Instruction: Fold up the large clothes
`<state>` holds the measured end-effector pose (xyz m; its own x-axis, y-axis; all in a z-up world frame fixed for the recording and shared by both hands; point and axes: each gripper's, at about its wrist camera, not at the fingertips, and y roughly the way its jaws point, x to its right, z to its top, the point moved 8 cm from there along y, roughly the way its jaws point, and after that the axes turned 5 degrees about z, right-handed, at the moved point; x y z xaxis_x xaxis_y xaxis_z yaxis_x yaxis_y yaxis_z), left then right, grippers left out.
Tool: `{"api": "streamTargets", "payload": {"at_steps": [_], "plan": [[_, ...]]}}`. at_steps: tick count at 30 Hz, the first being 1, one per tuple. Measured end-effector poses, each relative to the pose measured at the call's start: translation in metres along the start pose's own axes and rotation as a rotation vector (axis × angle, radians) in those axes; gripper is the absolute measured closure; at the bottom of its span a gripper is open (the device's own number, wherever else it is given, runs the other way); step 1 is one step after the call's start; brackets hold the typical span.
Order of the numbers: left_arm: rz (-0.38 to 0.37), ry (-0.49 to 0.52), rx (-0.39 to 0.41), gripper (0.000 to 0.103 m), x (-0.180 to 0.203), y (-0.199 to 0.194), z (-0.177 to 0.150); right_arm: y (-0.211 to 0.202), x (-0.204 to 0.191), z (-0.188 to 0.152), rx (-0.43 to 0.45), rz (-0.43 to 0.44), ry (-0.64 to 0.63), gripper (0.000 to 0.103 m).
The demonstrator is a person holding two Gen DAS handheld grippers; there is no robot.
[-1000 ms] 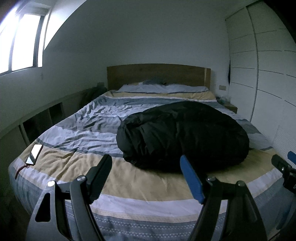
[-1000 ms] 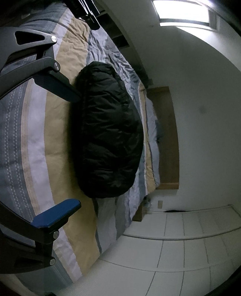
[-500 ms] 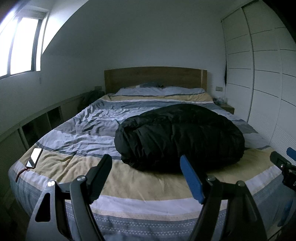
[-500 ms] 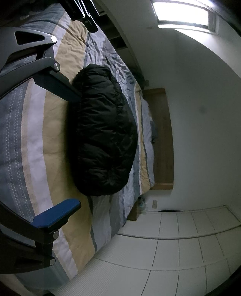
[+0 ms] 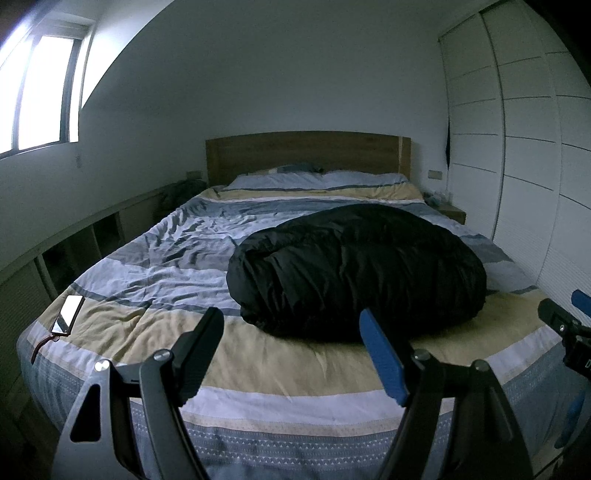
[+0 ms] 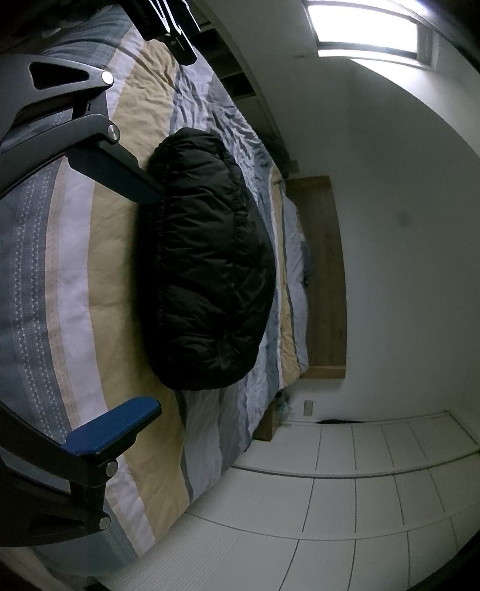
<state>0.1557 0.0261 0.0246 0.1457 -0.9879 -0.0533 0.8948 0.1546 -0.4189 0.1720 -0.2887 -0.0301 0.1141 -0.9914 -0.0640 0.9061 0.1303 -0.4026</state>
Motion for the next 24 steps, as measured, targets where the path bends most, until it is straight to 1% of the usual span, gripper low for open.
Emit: {"api": "streamTargets", "payload": {"at_steps": [24], "plan": [[-0.017,0.018,-0.019,0.028,0.0024,0.0089,-0.0057,-0.0003,0.0066,-0.0064,-0.012,-0.009,-0.006,0.0]]}}
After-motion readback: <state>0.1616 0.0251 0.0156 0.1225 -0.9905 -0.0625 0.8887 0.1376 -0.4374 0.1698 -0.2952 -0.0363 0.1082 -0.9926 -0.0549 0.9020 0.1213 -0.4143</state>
